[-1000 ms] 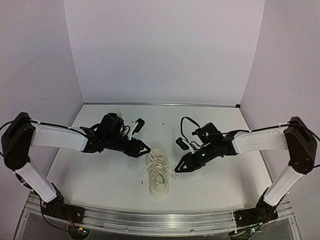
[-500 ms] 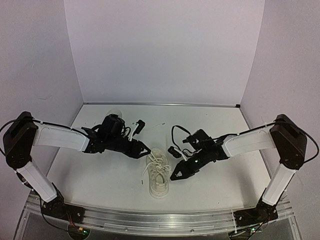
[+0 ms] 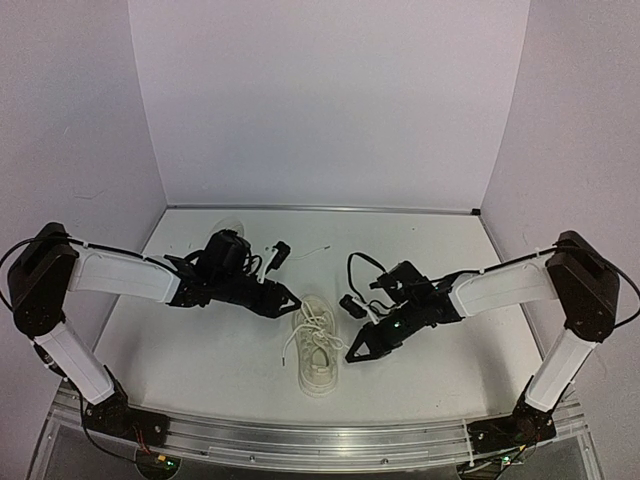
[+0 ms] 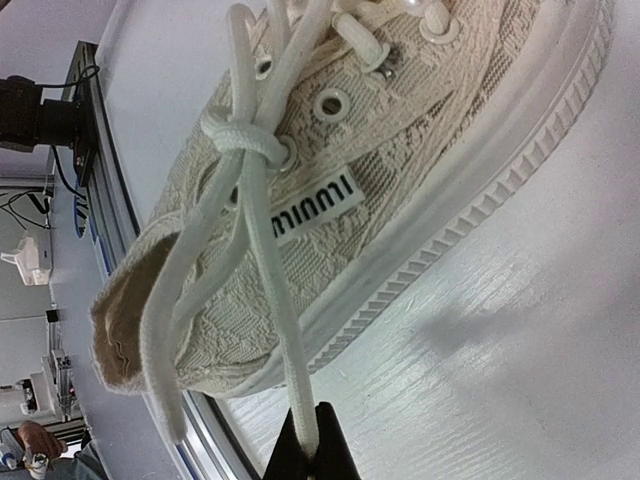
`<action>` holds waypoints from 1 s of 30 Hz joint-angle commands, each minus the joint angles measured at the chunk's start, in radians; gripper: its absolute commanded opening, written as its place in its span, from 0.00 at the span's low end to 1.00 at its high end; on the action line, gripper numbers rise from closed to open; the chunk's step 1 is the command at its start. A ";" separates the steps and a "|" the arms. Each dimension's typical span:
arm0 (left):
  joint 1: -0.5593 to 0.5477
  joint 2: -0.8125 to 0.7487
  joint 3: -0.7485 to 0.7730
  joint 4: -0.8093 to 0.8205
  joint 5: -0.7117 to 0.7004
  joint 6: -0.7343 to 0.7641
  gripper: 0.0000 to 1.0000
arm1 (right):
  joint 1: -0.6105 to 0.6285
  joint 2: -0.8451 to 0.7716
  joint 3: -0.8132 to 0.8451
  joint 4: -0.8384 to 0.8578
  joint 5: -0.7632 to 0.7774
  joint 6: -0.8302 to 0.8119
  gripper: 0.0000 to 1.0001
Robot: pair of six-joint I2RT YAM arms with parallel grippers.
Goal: Tie the shoes
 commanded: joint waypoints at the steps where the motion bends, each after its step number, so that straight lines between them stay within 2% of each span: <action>1: 0.006 0.017 0.021 0.025 -0.008 0.008 0.47 | 0.000 -0.061 -0.035 0.014 0.014 0.006 0.00; 17: 0.006 0.050 0.061 0.024 0.020 0.020 0.47 | 0.001 -0.117 -0.125 0.016 0.028 0.018 0.00; 18: 0.006 0.053 0.065 0.024 0.024 0.021 0.47 | 0.000 -0.118 -0.126 0.016 0.029 0.020 0.02; 20: 0.006 0.060 0.078 0.021 0.031 0.023 0.47 | 0.001 -0.124 -0.122 0.014 0.032 0.026 0.16; 25: 0.005 0.098 0.138 -0.005 0.047 0.037 0.48 | 0.001 -0.195 -0.090 0.007 0.034 0.066 0.43; 27: 0.005 0.110 0.157 -0.011 0.049 0.043 0.48 | 0.002 -0.240 -0.080 0.006 0.037 0.082 0.47; 30: 0.004 0.130 0.182 -0.015 0.059 0.046 0.48 | 0.004 -0.255 -0.066 0.011 0.032 0.105 0.48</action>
